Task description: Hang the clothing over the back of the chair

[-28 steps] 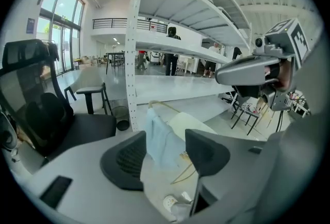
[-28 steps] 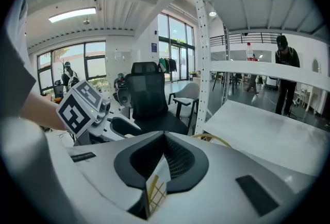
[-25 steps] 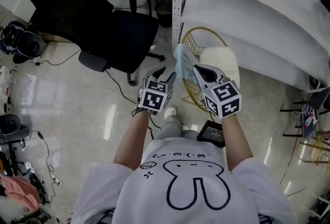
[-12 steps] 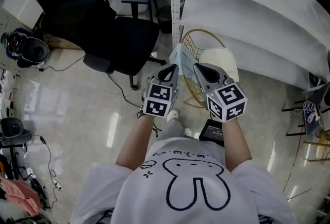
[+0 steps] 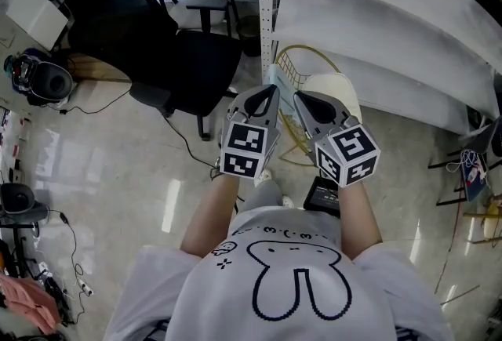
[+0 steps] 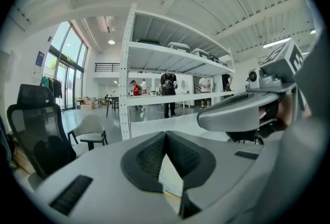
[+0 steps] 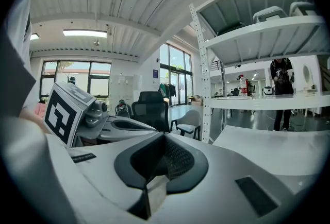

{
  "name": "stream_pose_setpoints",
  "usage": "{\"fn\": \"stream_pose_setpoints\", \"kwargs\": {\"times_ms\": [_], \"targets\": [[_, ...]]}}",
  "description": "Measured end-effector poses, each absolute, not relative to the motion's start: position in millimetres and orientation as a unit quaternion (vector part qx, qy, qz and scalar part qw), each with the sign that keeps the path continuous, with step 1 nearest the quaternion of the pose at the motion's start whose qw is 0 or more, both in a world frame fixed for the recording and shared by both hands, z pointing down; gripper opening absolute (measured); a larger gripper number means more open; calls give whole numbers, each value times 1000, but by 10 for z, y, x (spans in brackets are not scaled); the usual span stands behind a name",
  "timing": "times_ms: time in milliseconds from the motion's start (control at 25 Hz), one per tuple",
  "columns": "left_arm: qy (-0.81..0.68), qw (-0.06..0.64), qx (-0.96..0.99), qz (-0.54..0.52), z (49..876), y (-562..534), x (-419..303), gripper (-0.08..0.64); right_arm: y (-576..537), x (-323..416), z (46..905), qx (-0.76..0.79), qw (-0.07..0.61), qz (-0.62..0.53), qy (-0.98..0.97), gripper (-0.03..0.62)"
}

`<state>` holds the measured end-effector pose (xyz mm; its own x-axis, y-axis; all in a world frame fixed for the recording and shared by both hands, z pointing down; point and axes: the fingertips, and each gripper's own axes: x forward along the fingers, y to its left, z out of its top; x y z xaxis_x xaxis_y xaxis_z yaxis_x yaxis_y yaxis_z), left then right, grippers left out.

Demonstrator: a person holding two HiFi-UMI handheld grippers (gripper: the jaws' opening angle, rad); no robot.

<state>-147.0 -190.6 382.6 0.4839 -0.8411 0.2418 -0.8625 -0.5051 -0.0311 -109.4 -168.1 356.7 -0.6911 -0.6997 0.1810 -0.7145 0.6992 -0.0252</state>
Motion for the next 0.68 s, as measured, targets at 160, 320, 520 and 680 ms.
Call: {"fn": "stream_pose_setpoints", "kwargs": {"times_ms": [160,320,520,680], "targets": [[-495,39,861,108,3741,-1816,-1453,26,-1601,-1105,3499,384,78,34,-919,-10],[-497,26,861,104,3644,-1748,-1476,26,-1530,-1132,3445,386,75,22,-919,-10],[-495,11,863,99,3541,-1674,-1439,26,-1457,-1138,3382,386,71,12,-920,-11],[-492,2,865,97,3506,-1620,-1377,26,-1419,-1125,3360,387,71,5,-919,-11]]}}
